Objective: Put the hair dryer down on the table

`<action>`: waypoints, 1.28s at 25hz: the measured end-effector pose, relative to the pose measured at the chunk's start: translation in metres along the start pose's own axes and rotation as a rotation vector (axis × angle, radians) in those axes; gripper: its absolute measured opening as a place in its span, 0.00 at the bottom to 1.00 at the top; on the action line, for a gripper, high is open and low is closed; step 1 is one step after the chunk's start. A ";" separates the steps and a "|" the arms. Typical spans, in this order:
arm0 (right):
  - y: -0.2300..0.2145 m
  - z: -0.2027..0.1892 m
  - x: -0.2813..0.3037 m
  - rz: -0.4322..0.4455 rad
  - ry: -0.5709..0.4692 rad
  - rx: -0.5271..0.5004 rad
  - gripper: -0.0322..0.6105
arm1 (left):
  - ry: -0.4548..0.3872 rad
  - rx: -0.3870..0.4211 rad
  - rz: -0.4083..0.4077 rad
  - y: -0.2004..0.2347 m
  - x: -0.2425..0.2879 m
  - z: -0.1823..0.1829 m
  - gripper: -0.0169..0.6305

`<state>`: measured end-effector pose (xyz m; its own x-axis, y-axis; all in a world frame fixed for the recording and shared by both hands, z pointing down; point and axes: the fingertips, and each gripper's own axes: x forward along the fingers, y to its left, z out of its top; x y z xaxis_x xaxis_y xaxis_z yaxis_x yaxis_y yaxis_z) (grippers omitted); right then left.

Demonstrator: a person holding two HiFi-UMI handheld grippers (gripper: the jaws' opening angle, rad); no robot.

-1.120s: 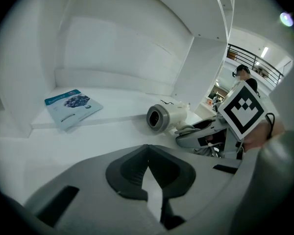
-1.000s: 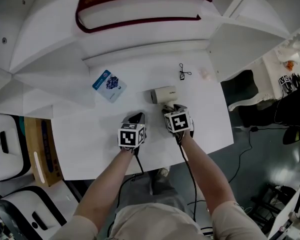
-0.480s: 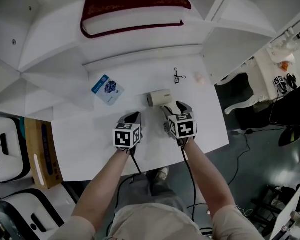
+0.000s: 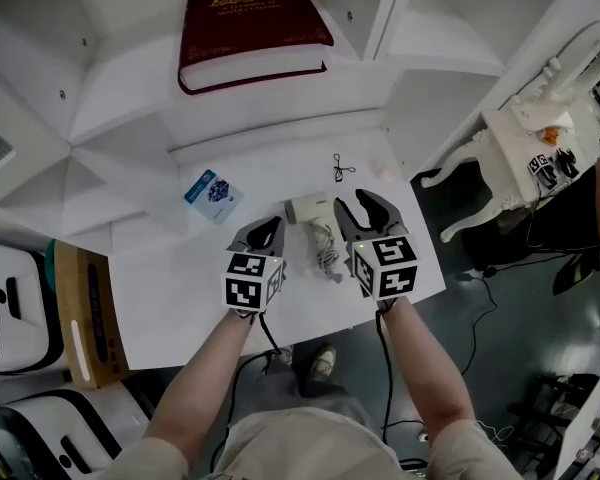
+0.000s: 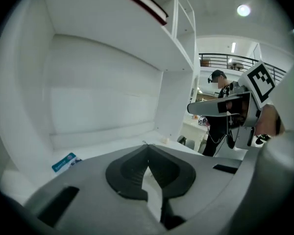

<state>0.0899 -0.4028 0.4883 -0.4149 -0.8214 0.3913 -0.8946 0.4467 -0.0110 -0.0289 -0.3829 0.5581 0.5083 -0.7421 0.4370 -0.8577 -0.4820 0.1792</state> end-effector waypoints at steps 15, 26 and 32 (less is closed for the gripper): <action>0.051 0.131 -0.169 0.014 -0.361 -0.120 0.12 | -0.345 0.309 0.042 -0.064 -0.125 0.144 0.05; 0.080 0.121 -0.233 0.044 -0.383 -0.138 0.10 | -0.466 0.411 0.032 -0.113 -0.192 0.159 0.05; 0.089 0.101 -0.244 0.080 -0.342 -0.169 0.08 | -0.452 0.401 -0.015 -0.134 -0.211 0.143 0.05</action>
<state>0.0949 -0.1981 0.2986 -0.5389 -0.8398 0.0652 -0.8293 0.5426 0.1337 -0.0101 -0.2283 0.3163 0.5779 -0.8161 0.0031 -0.7988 -0.5664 -0.2028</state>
